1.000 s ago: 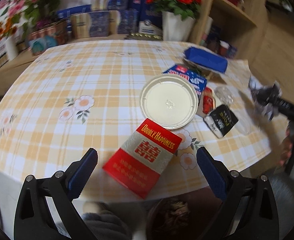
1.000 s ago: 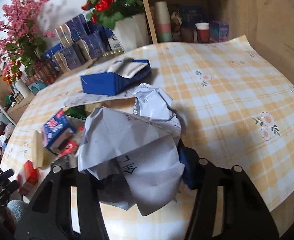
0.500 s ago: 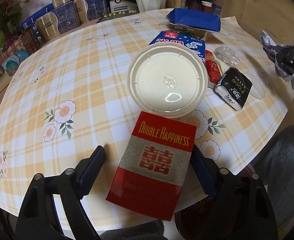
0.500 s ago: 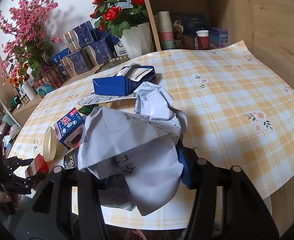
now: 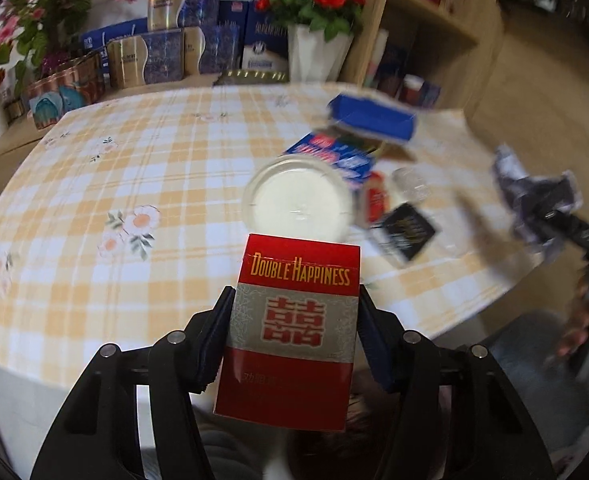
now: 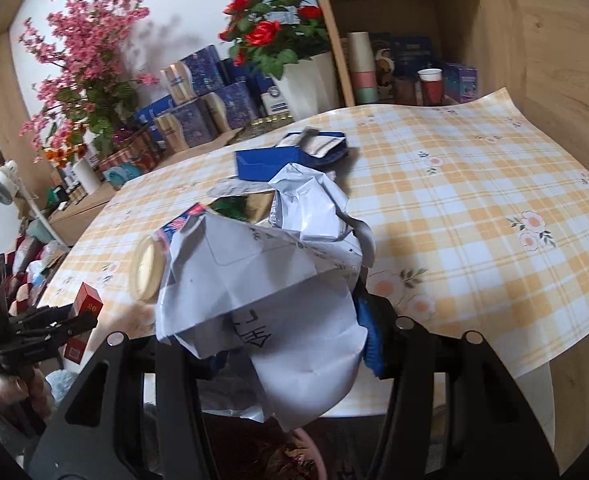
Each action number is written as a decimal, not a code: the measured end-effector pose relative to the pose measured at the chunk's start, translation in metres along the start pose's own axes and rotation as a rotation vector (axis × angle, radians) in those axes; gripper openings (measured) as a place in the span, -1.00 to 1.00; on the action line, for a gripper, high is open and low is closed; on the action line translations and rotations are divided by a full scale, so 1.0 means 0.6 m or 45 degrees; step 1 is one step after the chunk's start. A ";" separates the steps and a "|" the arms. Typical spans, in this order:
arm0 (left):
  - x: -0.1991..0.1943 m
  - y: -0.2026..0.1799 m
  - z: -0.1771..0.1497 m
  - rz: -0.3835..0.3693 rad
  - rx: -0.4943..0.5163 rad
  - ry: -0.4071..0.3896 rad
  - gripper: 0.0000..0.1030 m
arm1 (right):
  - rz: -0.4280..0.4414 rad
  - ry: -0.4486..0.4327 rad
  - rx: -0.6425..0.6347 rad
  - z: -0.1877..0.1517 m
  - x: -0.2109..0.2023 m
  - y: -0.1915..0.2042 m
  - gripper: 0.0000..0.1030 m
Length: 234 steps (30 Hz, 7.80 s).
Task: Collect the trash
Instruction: 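Grasp the red Double Happiness cigarette box with the left tool, then move the white paper over the bin and open the right tool, then lower the cigarette box into the bin and open the left tool, then raise both tools from the bin back toward the table, then grasp the clear round plastic lid with the right tool, then grasp the beige round lid with the left tool while the right tool holds the clear lid, then carry both lids over the brown bin and open both tools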
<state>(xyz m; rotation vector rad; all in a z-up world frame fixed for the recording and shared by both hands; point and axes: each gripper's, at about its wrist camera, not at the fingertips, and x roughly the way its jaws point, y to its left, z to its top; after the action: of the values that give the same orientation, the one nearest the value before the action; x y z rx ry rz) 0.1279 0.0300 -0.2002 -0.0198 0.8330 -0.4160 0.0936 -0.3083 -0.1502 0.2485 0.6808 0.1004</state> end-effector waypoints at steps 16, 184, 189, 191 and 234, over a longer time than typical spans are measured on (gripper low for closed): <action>-0.121 -0.052 -0.099 -0.042 -0.076 -0.151 0.11 | 0.256 0.130 -0.114 -0.117 -0.053 0.103 0.03; 0.196 0.018 0.125 0.019 -0.012 0.103 0.66 | -0.002 0.026 -0.218 -0.036 0.124 -0.013 0.30; 0.167 0.013 0.118 0.037 0.045 0.069 0.64 | 0.004 0.022 -0.217 -0.036 0.123 -0.012 0.30; 0.147 0.007 0.114 0.038 0.068 0.044 0.64 | 0.004 0.018 -0.223 -0.036 0.122 -0.010 0.30; 0.028 -0.159 -0.136 -0.203 0.279 0.161 0.66 | 0.091 0.030 -0.202 -0.126 -0.040 0.052 0.30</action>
<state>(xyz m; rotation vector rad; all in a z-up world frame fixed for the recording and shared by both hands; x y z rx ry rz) 0.0458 -0.0519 -0.2504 0.1448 0.9094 -0.6625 0.0267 -0.2675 -0.1838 0.1195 0.6835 0.2246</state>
